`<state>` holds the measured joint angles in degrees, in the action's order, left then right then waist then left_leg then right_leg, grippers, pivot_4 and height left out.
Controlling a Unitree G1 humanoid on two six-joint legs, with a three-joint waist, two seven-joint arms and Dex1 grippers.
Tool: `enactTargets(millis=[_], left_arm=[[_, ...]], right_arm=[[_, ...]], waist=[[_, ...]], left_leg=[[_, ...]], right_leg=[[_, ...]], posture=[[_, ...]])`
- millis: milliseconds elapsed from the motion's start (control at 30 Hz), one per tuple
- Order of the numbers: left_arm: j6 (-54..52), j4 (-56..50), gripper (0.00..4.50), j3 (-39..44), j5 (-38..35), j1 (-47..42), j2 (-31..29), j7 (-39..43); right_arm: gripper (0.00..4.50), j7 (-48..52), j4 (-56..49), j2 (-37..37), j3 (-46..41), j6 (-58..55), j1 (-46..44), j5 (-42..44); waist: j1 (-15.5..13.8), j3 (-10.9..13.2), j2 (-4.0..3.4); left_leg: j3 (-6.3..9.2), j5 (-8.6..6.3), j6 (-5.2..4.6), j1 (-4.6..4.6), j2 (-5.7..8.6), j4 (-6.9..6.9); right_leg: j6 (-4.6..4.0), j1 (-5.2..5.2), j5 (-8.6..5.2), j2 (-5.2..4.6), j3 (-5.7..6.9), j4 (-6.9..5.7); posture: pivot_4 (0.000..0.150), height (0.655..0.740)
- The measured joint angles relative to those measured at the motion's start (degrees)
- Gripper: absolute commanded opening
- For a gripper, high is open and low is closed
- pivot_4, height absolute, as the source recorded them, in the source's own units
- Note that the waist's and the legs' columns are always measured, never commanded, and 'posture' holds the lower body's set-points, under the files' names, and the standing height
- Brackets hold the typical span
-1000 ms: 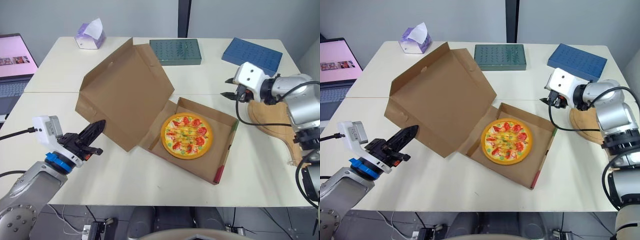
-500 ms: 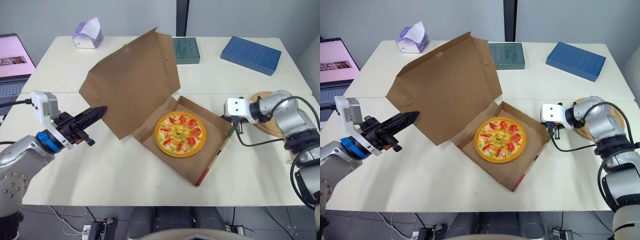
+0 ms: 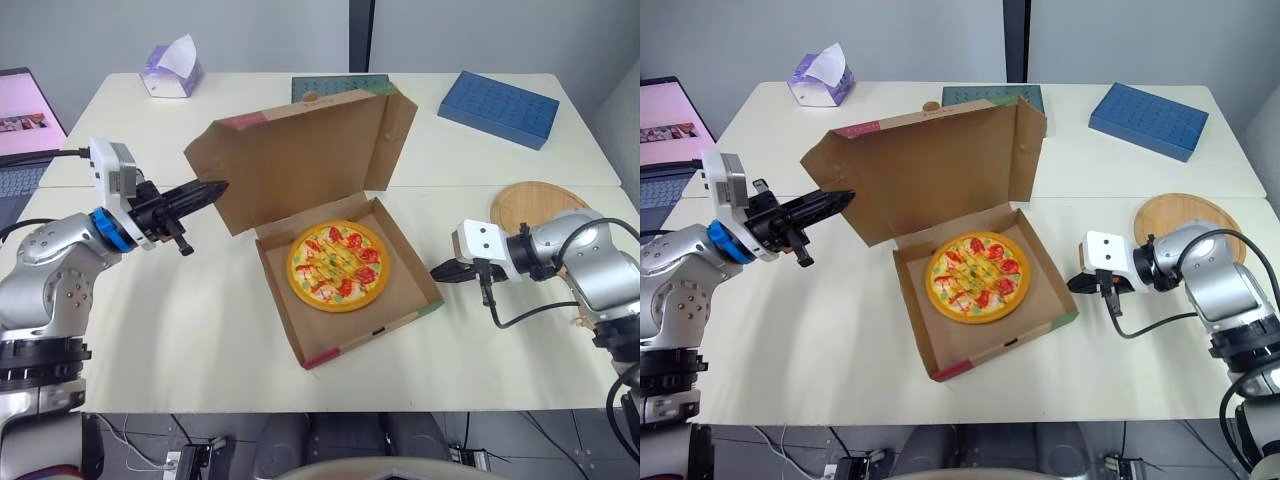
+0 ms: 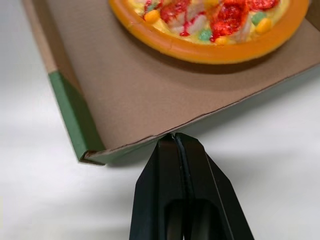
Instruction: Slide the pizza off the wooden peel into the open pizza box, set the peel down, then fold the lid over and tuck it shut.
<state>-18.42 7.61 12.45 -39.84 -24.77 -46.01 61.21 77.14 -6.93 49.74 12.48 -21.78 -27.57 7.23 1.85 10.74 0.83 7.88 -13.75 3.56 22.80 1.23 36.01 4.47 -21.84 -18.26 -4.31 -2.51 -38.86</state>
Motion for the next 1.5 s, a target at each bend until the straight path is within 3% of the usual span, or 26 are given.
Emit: enactTargets(millis=[133,267,367,600,933,1100,1233,1500], left_arm=[[0.25,2.98,0.0,-0.03,1.04,-2.51,0.61,2.69],[0.25,4.72,0.0,-0.02,2.19,-4.46,1.16,4.13],[0.25,5.85,0.0,0.16,2.52,-5.45,1.63,4.51],[0.31,7.92,0.0,0.84,2.96,-8.29,2.6,4.56],[1.55,9.16,0.0,0.91,4.26,-9.66,3.14,5.46],[2.28,10.97,0.0,0.95,4.77,-9.72,3.14,5.81],[2.25,10.57,0.0,0.94,4.83,-9.77,3.15,5.51],[-2.96,0.67,0.0,0.85,5.3,-9.06,5.3,-4.21]], right_arm=[[0.02,-2.89,-6.81,-0.51,-0.64,-4.2,2.76,2.03],[0.02,-7.14,-6.88,-0.86,-2.54,-4.03,2.71,2.03],[0.54,-10.14,-4.28,-0.87,-7.2,-3.74,0.72,2.98],[2.86,-26.05,4.04,-13.23,-14.79,-8.45,-8.9,6.32],[2.86,-35.68,9.99,-23.28,-14.33,-14.21,-16.36,7.62],[1.13,-37.21,11.12,-25.53,-14.3,-15.04,-16.58,8.2],[0.06,-37.46,11.15,-25.56,-14.24,-14.83,-17.1,8.22],[0.06,-38.82,6.21,-24.17,-13.99,-16.8,-15.59,8.59]], waist=[[0.01,0.01,0.01],[-0.01,0.01,0.02],[-0.02,0.01,0.02],[0.24,0.02,0.08],[0.78,0.02,0.08],[0.95,0.02,0.07],[1.1,0.02,0.07],[1.22,0.02,0.07]], left_leg=[[0.01,0.0,0.0,0.01,0.0,0.02],[0.0,0.0,0.0,0.02,0.02,0.05],[0.02,0.0,0.0,0.02,0.01,0.05],[0.02,0.07,0.09,0.06,-0.01,0.04],[0.05,0.1,0.15,0.15,0.01,0.01],[0.04,0.09,0.12,0.15,0.01,0.02],[0.05,0.07,0.09,0.15,0.01,0.01],[0.08,0.06,0.07,0.15,0.02,0.02]], right_leg=[[0.0,-0.01,0.0,0.0,0.01,-0.01],[0.01,-0.01,0.0,-0.01,0.0,-0.02],[0.01,-0.01,0.0,-0.01,0.01,-0.03],[0.0,-0.14,0.01,0.02,0.01,-0.15],[-0.01,-0.29,0.02,0.0,0.02,-0.22],[-0.02,-0.3,0.02,0.0,0.02,-0.23],[-0.02,-0.3,0.03,0.0,0.02,-0.24],[-0.02,-0.3,0.03,0.0,0.01,-0.28]], posture=[[0.15,0.74],[0.15,0.74],[0.15,0.74],[0.15,0.74],[0.15,0.74],[0.15,0.74],[0.15,0.74],[0.15,0.74]])
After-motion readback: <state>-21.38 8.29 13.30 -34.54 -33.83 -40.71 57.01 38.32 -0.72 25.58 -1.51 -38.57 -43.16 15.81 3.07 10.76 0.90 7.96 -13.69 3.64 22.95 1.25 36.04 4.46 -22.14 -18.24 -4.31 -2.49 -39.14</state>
